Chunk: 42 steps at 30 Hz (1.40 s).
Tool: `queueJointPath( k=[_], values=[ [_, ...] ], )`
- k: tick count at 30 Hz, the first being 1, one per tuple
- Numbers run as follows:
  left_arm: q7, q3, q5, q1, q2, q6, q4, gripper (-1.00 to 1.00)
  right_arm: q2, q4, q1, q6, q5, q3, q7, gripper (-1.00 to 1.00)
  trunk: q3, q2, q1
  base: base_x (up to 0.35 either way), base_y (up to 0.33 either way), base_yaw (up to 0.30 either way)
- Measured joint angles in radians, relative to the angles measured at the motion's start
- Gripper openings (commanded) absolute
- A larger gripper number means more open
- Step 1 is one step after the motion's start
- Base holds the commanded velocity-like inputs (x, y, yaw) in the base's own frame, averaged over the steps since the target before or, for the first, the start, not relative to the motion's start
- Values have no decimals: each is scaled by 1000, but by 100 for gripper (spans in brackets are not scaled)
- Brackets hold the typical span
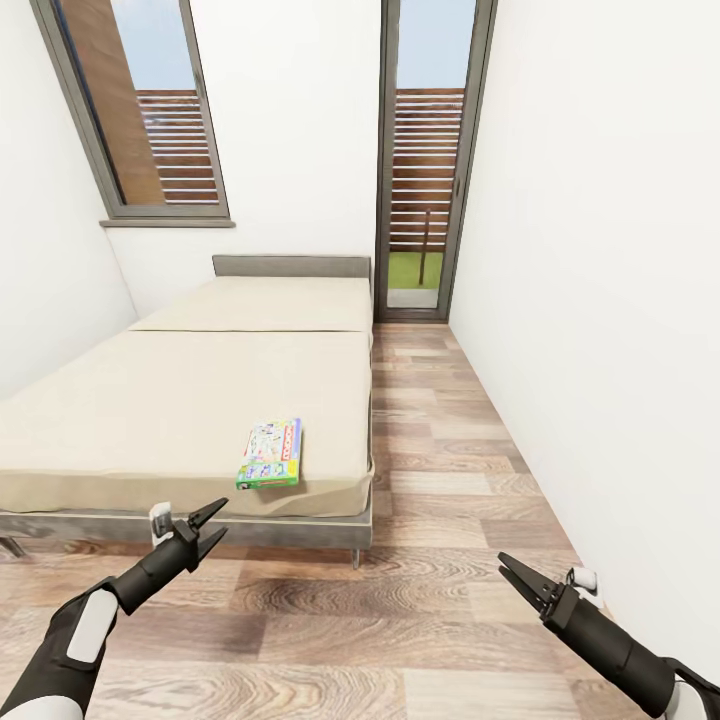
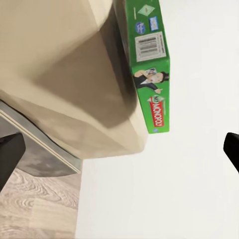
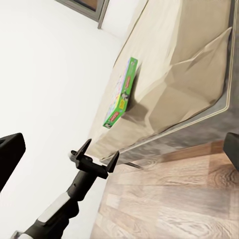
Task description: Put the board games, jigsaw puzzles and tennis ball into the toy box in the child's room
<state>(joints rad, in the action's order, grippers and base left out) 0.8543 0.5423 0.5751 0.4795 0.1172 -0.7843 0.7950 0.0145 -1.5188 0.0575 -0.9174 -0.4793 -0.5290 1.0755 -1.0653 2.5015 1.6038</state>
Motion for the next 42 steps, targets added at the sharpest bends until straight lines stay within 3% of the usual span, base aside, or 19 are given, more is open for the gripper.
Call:
queueJointPath(
  k=[42],
  values=[
    [-4,-1,1,0,0,1,0,100,-5,-1,0,1,12,7,-10,100,0,0,0,3,-61,0]
  ],
)
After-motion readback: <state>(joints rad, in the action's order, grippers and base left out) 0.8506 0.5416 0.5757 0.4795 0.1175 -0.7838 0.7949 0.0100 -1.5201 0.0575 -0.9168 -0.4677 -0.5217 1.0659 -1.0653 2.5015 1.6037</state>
